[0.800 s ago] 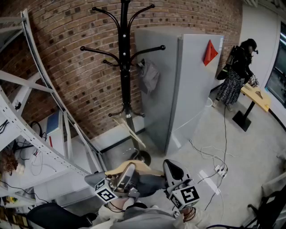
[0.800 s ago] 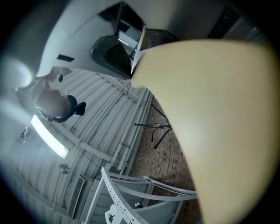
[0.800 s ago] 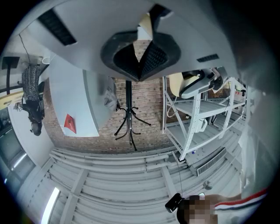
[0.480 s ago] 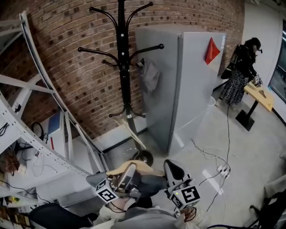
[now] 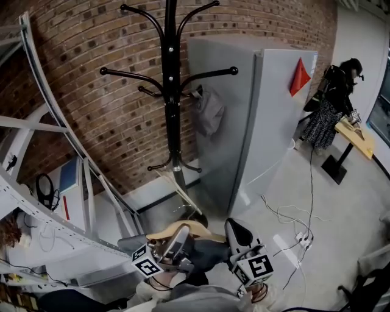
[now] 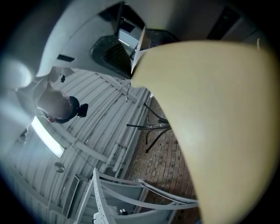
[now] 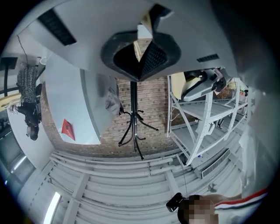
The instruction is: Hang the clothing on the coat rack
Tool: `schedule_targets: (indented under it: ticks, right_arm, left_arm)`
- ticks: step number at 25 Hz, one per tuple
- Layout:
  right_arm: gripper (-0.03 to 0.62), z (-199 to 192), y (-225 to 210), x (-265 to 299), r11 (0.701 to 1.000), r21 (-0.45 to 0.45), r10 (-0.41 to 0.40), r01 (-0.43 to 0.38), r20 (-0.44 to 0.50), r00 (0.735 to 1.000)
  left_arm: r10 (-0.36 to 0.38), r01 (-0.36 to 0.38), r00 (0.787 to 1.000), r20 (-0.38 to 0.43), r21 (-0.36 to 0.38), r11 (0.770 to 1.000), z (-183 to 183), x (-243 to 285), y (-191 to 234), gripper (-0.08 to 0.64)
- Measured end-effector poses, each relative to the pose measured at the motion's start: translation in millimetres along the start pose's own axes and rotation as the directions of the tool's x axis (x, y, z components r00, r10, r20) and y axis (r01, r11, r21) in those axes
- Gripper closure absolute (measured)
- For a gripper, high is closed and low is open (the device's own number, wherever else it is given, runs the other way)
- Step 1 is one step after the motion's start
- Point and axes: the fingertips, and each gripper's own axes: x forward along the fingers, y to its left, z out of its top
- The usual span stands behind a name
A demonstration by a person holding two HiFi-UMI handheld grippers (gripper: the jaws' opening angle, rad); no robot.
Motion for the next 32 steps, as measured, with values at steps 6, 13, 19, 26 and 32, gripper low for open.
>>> schedule_targets:
  ticks: [6,13,19,26,32]
  right_arm:
    - [0.571,-2,-13,50,1.0,-0.003,-0.013,0.013,-0.021,1.0]
    - [0.571,-5,-26,100,0.999,-0.014,-0.044,0.043,-0.043,0.998]
    - [0.571,-2,-32,127,0.997,-0.024,-0.07,0.07,-0.012,0.997]
    - [0.571,-4,-37,150,0.995,-0.03,-0.099,0.098,-0.037,0.994]
    - [0.571,-5,-47,161,0.995,-0.033,-0.094,0.092,-0.072,0.993]
  left_arm:
    - [-0.008,0.008,1.0,0.001,-0.023,1.0,22,15,38,0.459]
    - [-0.028,0.028,1.0,-0.01,-0.054,0.998,42,32,76,0.456]
    - [-0.066,0.064,0.997,-0.034,-0.064,0.996,56,44,97,0.456]
    - [-0.084,0.081,0.996,-0.042,-0.073,0.994,68,51,116,0.456]
    - [-0.061,0.059,0.998,-0.031,-0.07,0.996,72,57,129,0.456]
